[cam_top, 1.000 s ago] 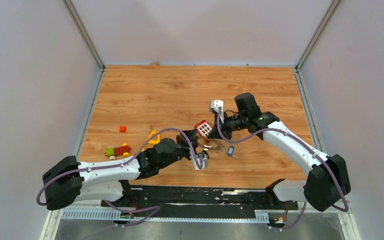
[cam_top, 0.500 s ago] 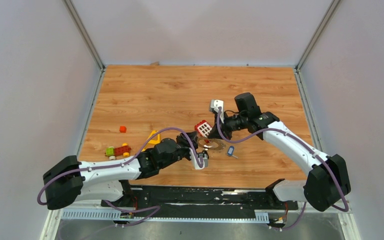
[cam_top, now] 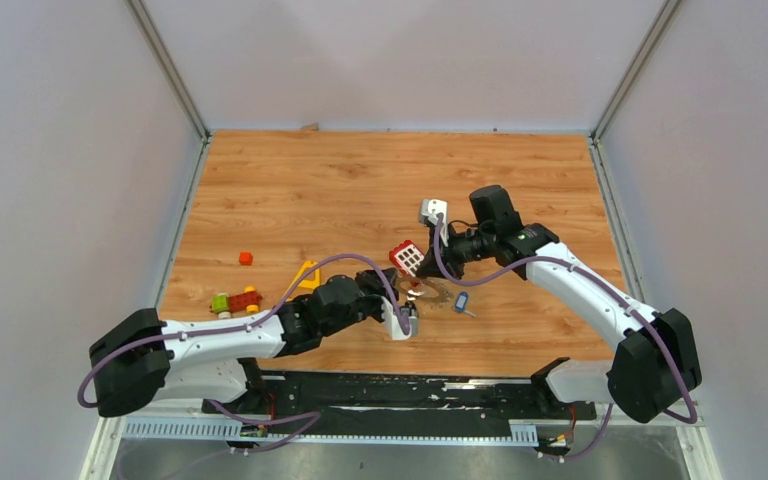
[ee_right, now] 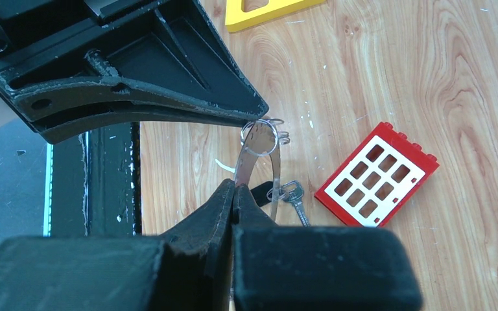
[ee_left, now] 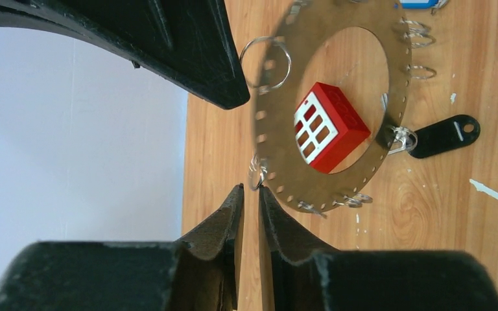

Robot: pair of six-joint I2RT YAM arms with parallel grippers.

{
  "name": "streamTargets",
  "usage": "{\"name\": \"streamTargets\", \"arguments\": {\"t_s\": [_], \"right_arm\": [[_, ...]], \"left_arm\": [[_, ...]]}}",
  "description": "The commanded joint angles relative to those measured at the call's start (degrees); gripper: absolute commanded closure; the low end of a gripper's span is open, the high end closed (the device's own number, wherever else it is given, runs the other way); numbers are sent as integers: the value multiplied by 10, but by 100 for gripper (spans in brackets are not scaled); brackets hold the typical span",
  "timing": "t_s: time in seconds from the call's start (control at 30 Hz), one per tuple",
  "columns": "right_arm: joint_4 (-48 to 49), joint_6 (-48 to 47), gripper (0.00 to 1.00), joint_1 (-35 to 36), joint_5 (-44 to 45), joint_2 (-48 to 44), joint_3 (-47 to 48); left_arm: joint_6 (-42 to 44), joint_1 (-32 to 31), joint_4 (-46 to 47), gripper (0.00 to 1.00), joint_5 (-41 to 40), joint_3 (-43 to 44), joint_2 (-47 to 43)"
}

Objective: Put the keys on the keyring

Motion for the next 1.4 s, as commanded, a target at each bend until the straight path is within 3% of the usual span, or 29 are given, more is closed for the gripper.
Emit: {"name": "streamTargets", "arguments": {"t_s": [0.0, 0.37, 0.47, 0.53, 0.63, 0.8, 0.9, 1.0, 1.2, 1.37], "right_arm": [[4, -10, 100, -2, -17, -5, 24], [0, -14, 100, -2, -15, -4, 24], [-12, -18, 100, -7, -14, -2, 27], [-32, -29, 99, -10, -2, 0, 31], [-70, -61, 82, -11, 24, 2, 29], [-72, -79, 56, -11, 65, 0, 8], [-86, -85, 55, -21, 85, -1, 13], [-107, -95, 56, -42, 86, -15, 11], [-128, -109, 58, -85, 105, -67, -21], [-100, -98, 58, -80, 95, -52, -43]], "left_arm": [[-18, -3, 7, 81, 14, 28, 5], [-25, -3, -18, 87, 24, 35, 4], [-43, -2, -45, 82, 32, 35, -3], [-64, 1, -69, 73, 40, 36, -8], [-124, 40, -107, 59, 92, 42, -23], [-257, 147, -158, 43, 251, 78, 2], [-291, 175, -190, 40, 332, 109, 54], [-262, 179, -254, 39, 385, 162, 118], [-239, 181, -282, 39, 421, 226, 211], [-240, 182, -280, 39, 425, 222, 220]]}}
